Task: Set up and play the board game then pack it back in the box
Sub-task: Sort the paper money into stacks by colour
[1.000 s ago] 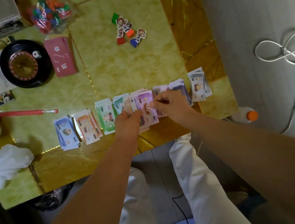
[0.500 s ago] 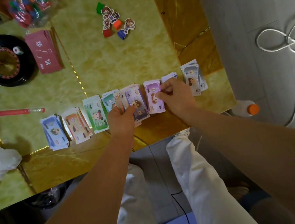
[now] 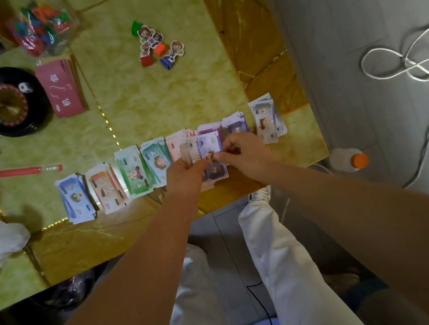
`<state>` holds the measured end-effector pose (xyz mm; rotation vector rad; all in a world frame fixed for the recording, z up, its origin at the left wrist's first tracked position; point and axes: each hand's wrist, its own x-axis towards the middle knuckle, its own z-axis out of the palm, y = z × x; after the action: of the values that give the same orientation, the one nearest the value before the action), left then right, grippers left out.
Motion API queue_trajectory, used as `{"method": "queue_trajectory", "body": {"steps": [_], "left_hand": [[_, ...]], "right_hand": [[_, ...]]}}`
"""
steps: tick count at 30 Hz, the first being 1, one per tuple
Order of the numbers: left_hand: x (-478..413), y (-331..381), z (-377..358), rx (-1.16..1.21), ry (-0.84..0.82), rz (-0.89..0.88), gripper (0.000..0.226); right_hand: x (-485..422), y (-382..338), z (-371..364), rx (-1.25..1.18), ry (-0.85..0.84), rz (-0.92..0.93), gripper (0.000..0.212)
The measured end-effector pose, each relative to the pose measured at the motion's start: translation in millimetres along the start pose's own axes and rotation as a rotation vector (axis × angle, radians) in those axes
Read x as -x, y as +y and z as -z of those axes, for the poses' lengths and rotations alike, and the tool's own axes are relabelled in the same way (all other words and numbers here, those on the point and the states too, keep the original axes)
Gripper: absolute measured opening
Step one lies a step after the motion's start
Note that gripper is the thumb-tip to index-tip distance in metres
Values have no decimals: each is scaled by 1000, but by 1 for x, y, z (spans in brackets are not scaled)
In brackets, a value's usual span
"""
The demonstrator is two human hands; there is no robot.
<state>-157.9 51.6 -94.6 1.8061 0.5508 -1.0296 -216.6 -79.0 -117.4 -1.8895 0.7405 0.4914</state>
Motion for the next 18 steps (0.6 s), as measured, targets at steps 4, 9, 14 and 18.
{"method": "queue_trajectory", "body": {"steps": [4, 9, 14, 18], "left_hand": [[0, 0, -9, 19, 1, 25, 10], [-8, -2, -10, 80, -35, 25, 11], [-13, -5, -11, 121, -54, 29, 12], [-10, -2, -17, 113, -44, 7, 8]], "right_hand": [[2, 15, 15, -23, 69, -77, 29], [-13, 23, 23, 68, 201, -148, 20], [-21, 19, 16, 171, 312, -201, 22], [-11, 12, 17, -69, 276, -88, 22]]}}
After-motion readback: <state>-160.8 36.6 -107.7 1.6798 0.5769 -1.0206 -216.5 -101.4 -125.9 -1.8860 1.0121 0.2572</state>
